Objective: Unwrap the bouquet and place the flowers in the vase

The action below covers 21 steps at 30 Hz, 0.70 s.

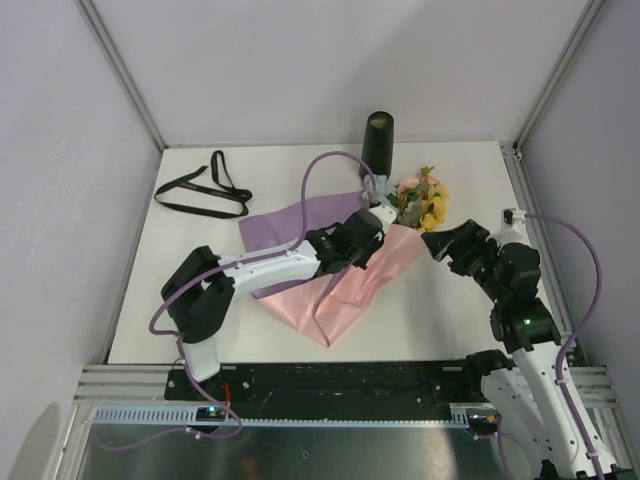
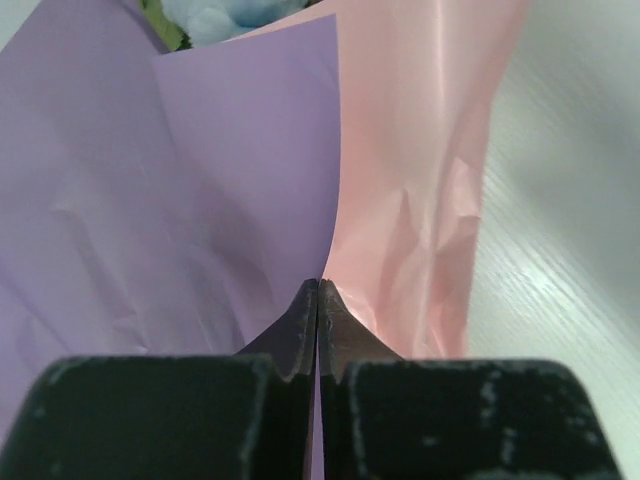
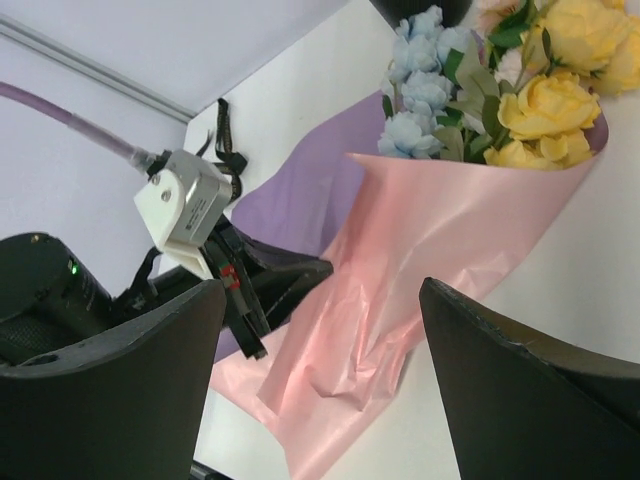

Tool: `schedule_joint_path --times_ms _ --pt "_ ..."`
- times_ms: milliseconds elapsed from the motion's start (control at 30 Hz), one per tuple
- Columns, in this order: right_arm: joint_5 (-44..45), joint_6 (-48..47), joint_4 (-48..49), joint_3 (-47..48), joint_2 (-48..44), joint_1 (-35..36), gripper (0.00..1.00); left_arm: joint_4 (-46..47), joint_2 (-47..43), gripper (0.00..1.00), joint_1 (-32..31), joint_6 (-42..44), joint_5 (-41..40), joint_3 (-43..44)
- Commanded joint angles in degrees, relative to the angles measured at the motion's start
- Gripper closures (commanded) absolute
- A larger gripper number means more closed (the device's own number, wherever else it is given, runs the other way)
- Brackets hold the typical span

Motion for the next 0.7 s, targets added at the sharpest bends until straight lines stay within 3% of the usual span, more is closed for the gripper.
schedule_joint_path --times_ms 0,233,367,667 --pt "0.27 -0.12 1.01 5.25 -0.08 -0.4 0.15 2.11 -8.14 1.0 -2.04 -4.23 5.52 -0.52" --pt "1.25 -2.47 -0.81 7.9 1.06 -1.05 0.14 6.94 -12.3 1.0 -6.93 -9.53 11.9 -3.99" --pt "1.04 -3.27 -1.36 8.25 0.86 -1.58 0.13 15.25 -13.14 1.0 -9.51 -14.5 14.89 -8.52" --pt "-1.1 -5.68 -5.4 11.13 5.7 -2.14 0.15 25.74 -8.4 1.0 -16.03 -19.33 19.6 -10.95"
